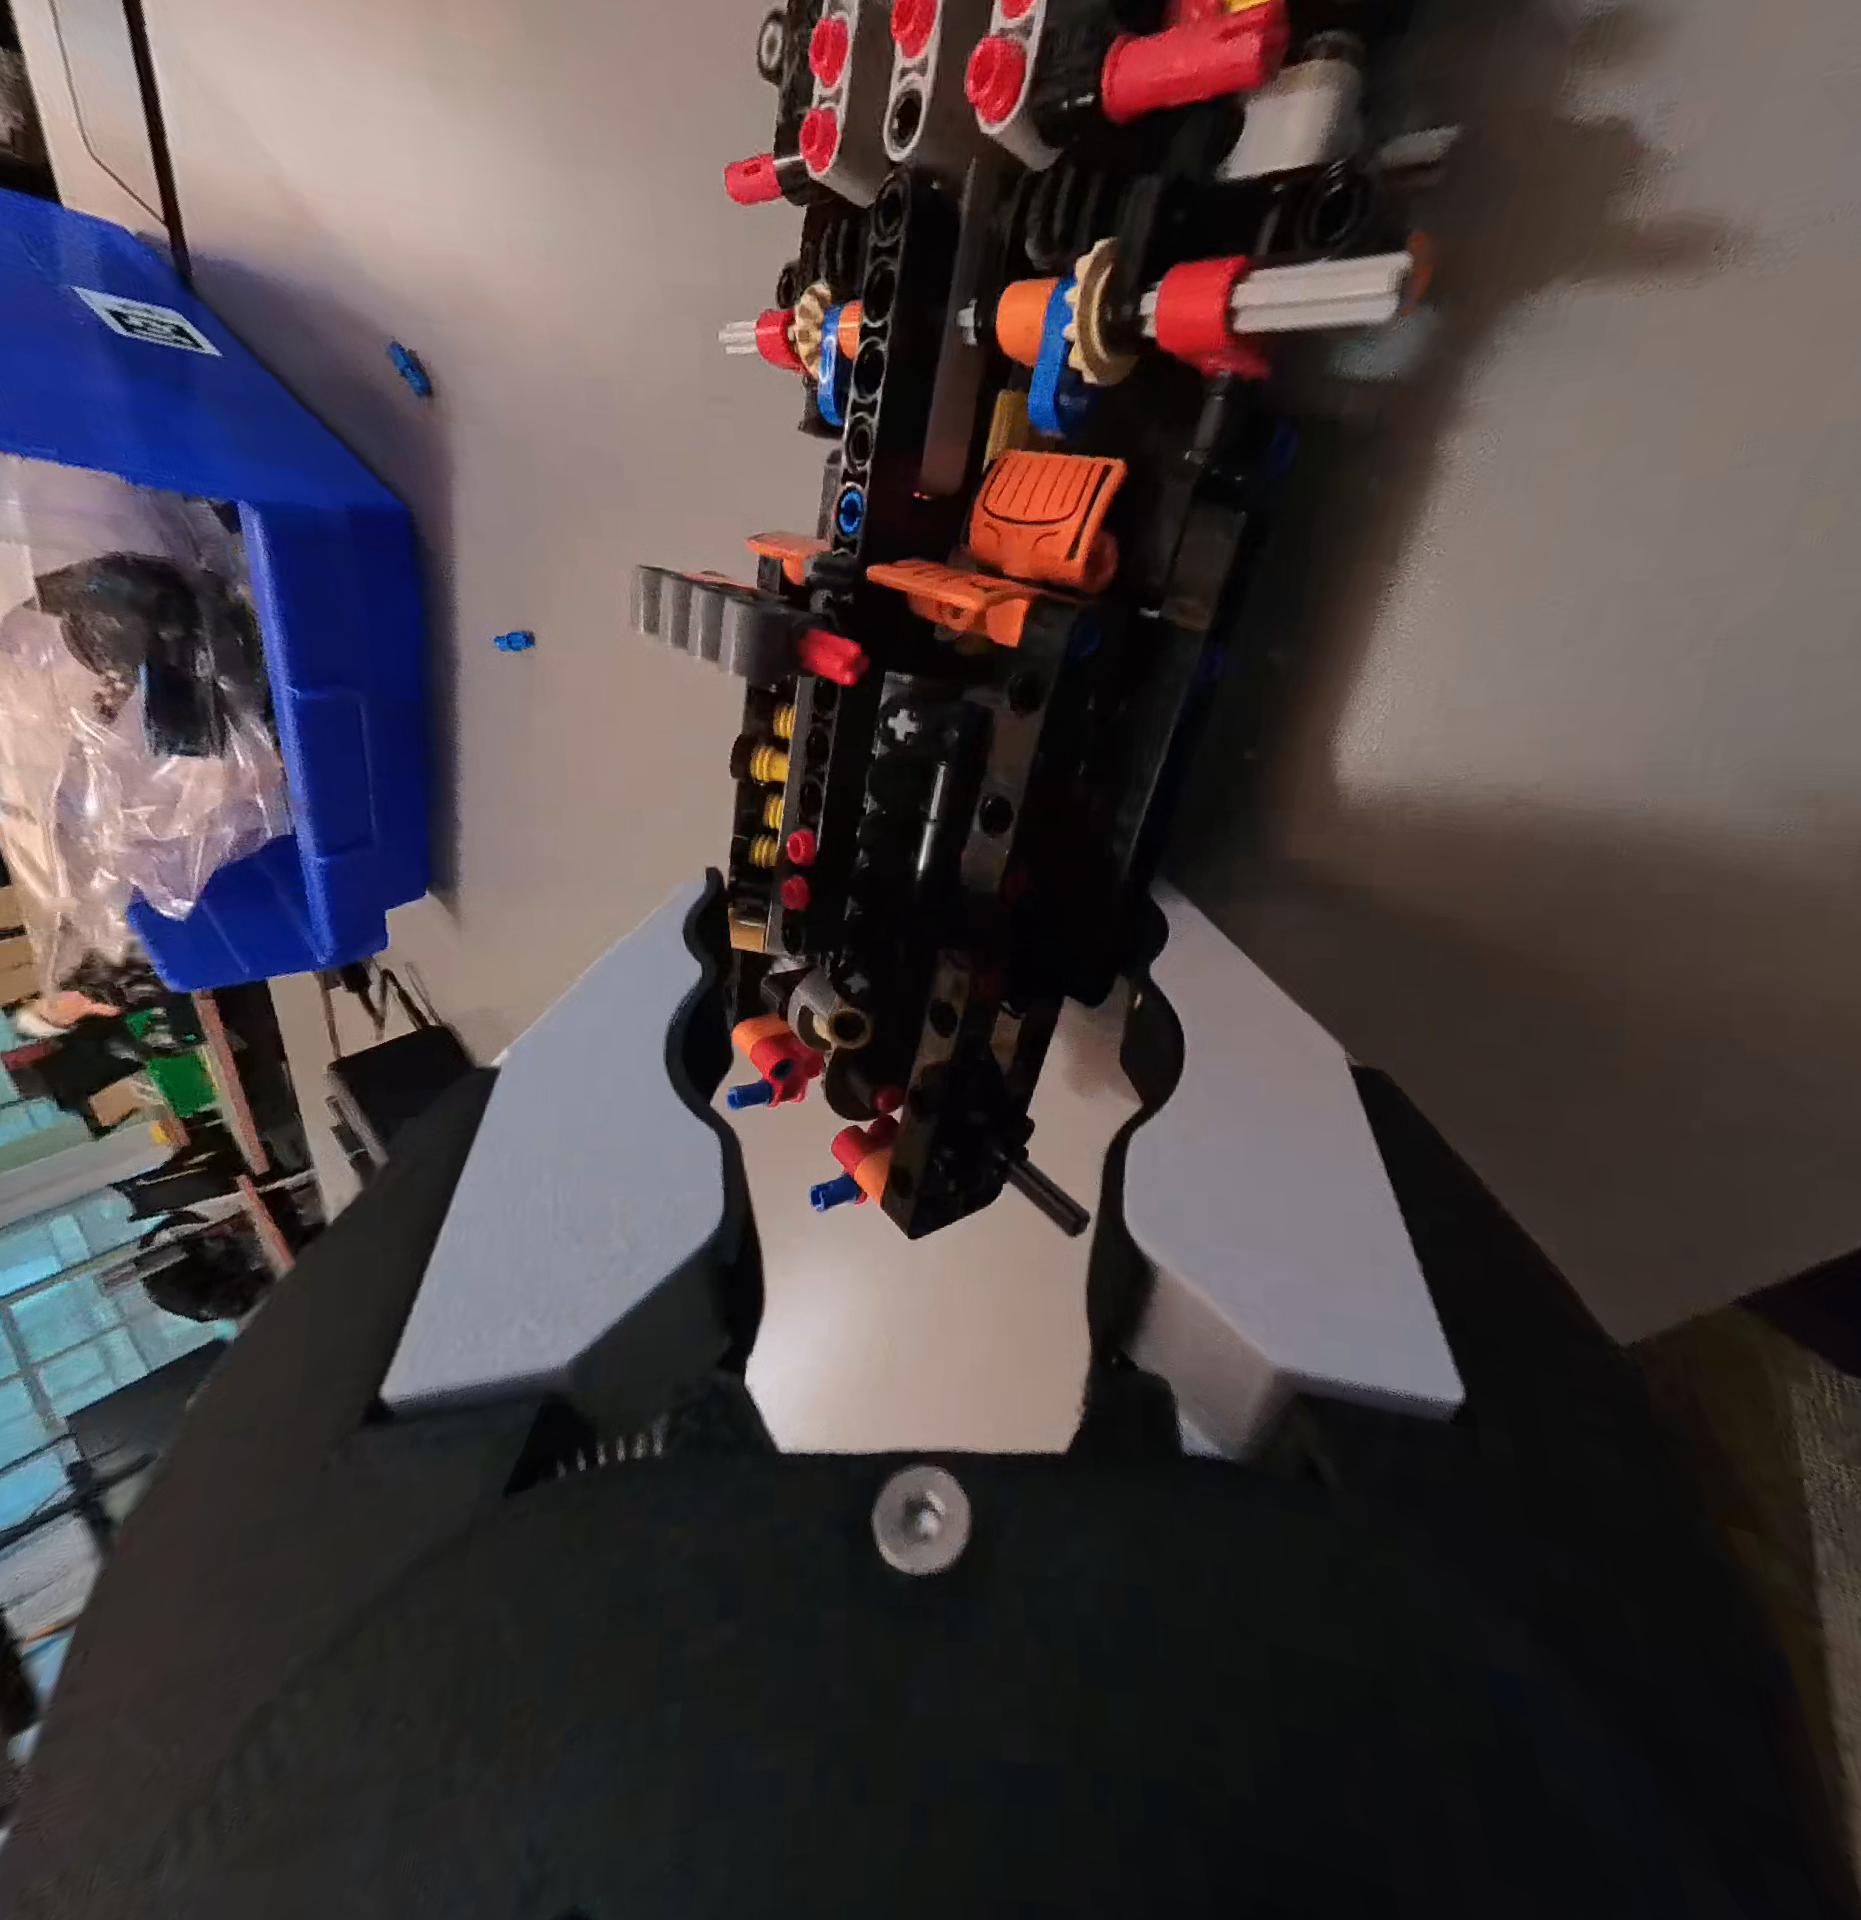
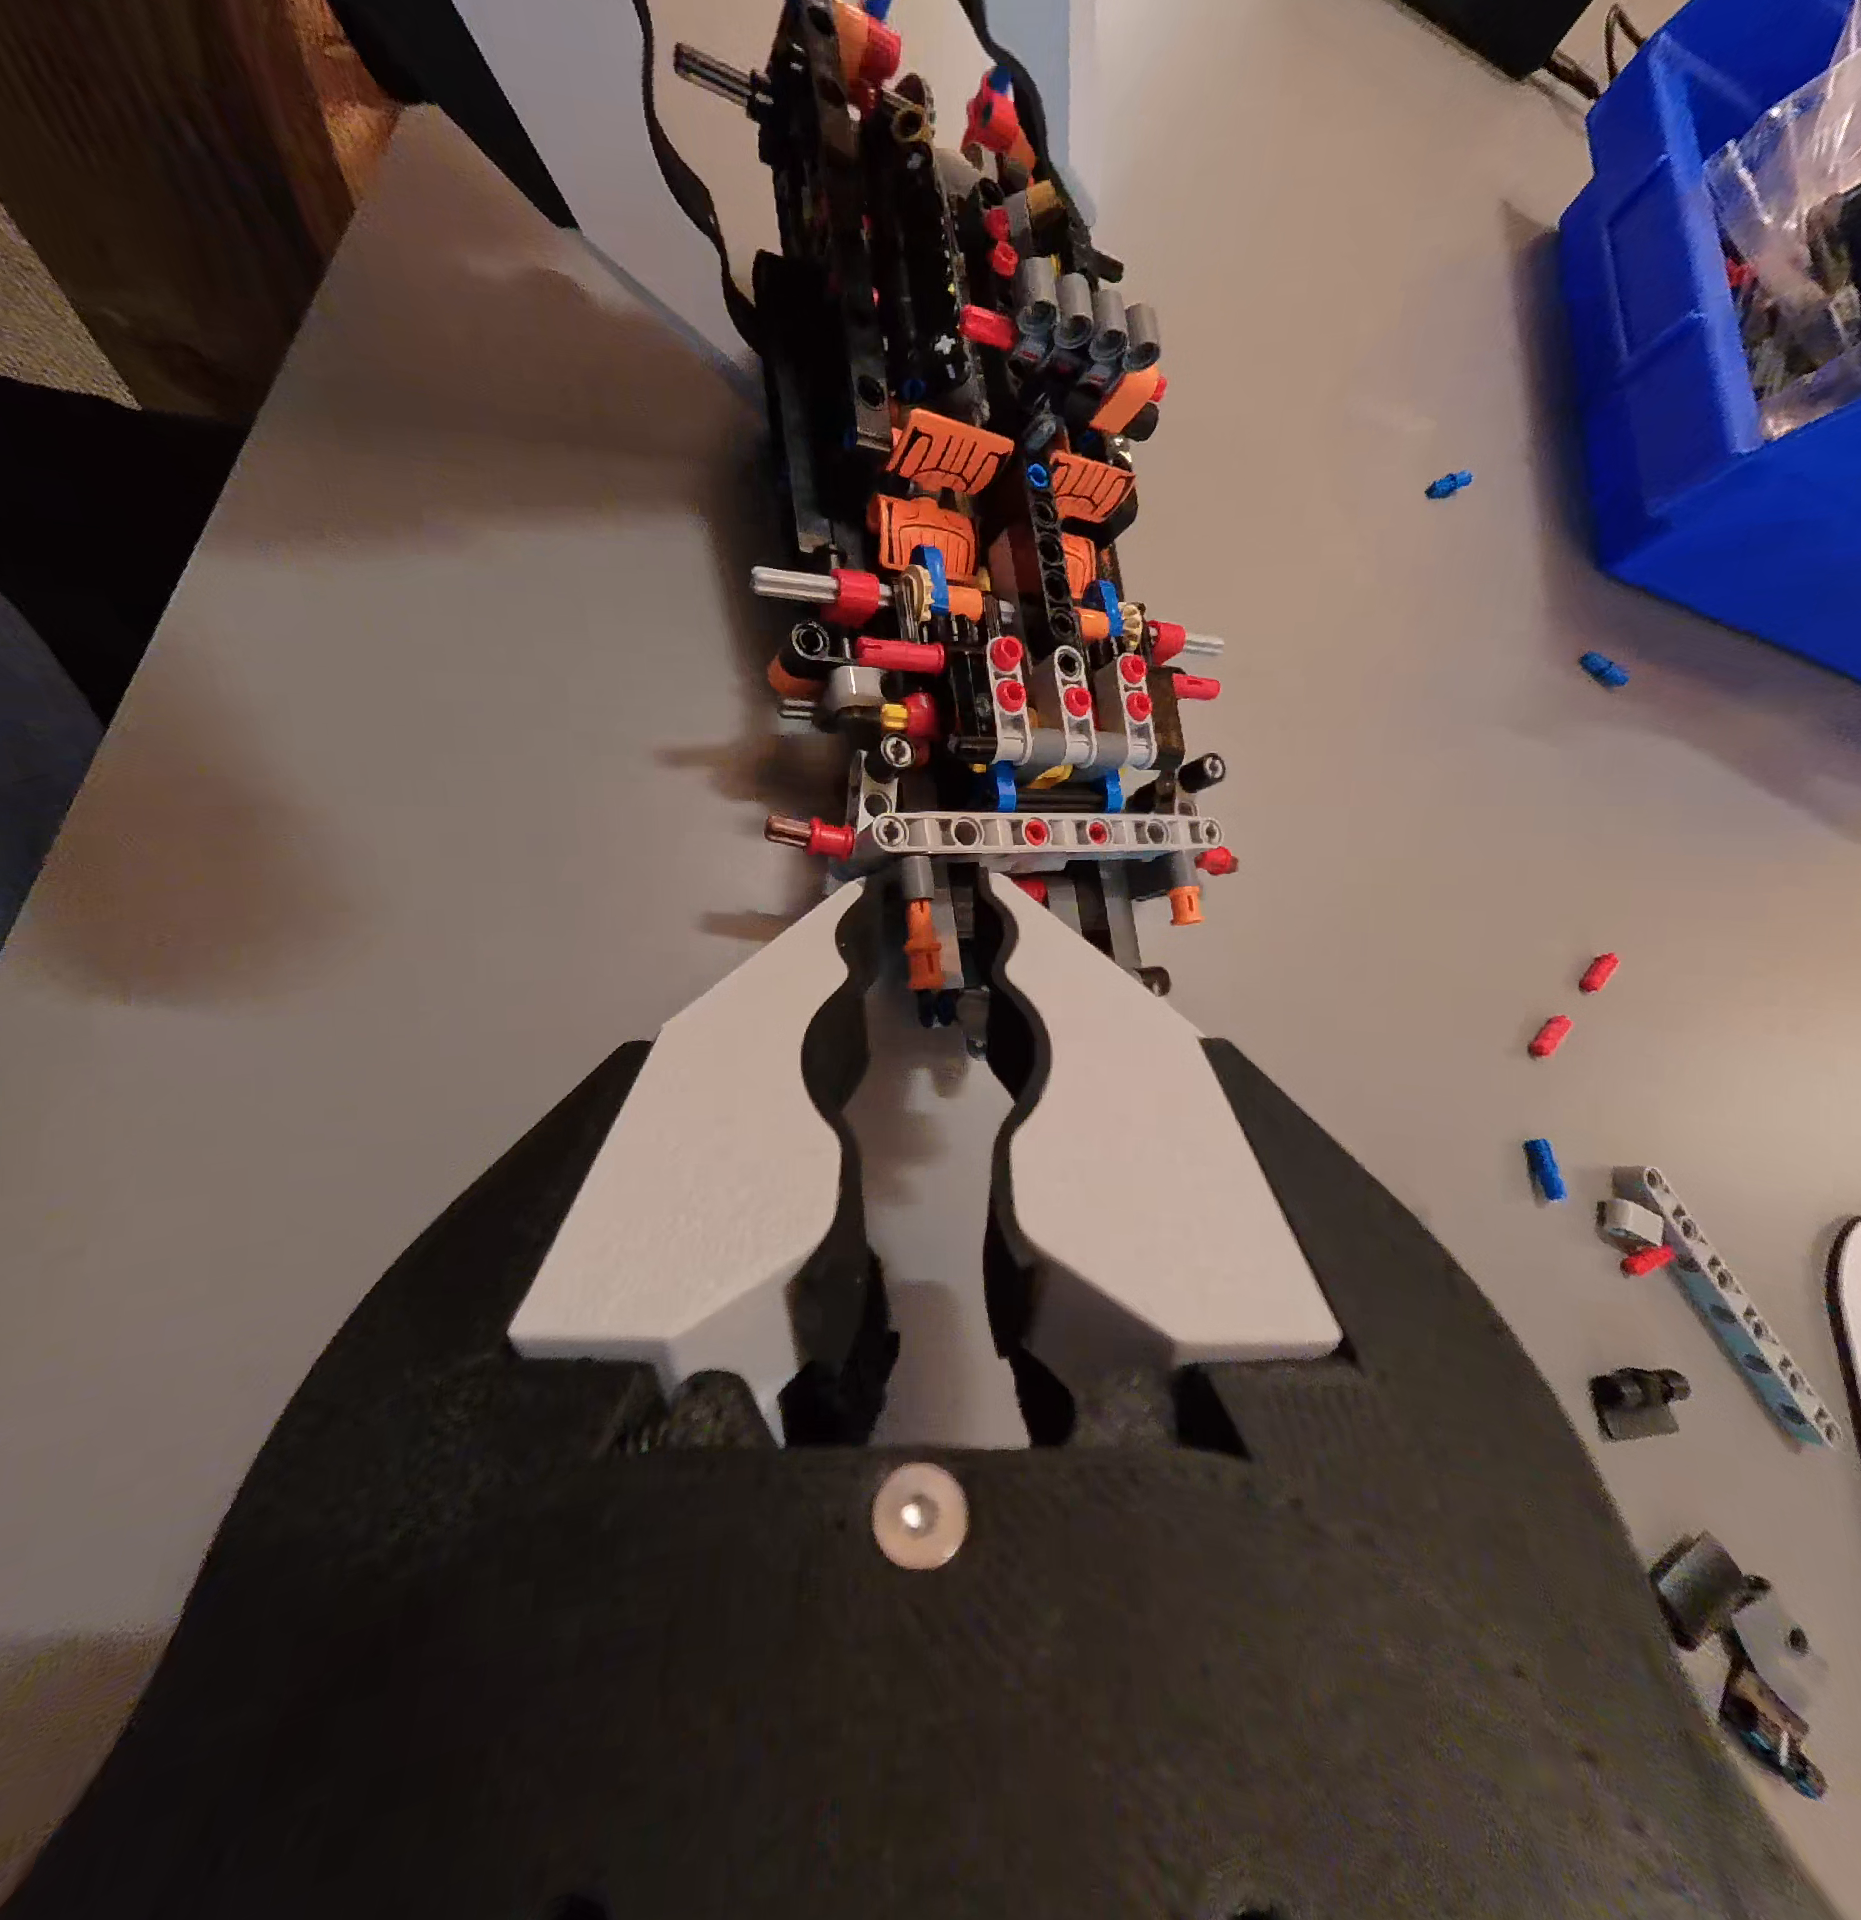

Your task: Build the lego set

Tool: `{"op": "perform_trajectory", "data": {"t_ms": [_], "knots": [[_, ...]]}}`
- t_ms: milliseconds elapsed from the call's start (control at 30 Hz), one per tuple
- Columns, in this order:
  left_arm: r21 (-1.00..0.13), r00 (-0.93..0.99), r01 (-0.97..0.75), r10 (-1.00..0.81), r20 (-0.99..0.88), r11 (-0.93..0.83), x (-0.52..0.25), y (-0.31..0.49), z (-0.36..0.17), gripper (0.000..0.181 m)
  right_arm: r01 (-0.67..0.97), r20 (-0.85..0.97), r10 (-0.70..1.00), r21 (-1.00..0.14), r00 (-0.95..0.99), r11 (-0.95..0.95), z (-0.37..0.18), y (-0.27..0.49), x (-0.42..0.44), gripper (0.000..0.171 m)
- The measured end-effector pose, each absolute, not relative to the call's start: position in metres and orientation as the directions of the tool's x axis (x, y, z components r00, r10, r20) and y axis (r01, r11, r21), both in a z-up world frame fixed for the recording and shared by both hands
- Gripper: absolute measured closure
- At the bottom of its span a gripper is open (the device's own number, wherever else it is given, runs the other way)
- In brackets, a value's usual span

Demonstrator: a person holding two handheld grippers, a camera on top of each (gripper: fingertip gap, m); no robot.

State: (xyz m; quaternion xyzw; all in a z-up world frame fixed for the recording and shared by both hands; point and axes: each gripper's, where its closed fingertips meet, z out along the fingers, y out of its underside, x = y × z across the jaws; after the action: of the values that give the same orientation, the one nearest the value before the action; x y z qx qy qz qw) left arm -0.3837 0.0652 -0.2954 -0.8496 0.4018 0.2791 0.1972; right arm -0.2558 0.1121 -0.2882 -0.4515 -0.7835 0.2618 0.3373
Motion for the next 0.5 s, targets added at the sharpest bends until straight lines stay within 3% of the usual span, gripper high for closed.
{"op": "perform_trajectory", "data": {"t_ms": [100, 267, 500], "knots": [[-0.209, 0.627, -0.751, -0.577, -0.524, -0.626, -0.373, 0.058, -0.296, 0.095, 0.546, 0.313, 0.879, -0.693, -0.360, 0.470, -0.291, 0.119, -0.256, 0.159], [-0.312, 0.691, -0.713, -0.555, -0.463, -0.628, -0.372, 0.059, -0.275, 0.090, 0.524, 0.304, 0.889, -0.723, -0.343, 0.450, -0.283, 0.119, -0.253, 0.158], [-0.342, 0.698, -0.716, -0.627, -0.346, -0.608, -0.375, 0.066, -0.295, 0.097, 0.557, 0.107, 0.934, -0.777, -0.340, 0.292, -0.279, 0.103, -0.217, 0.161]]}}
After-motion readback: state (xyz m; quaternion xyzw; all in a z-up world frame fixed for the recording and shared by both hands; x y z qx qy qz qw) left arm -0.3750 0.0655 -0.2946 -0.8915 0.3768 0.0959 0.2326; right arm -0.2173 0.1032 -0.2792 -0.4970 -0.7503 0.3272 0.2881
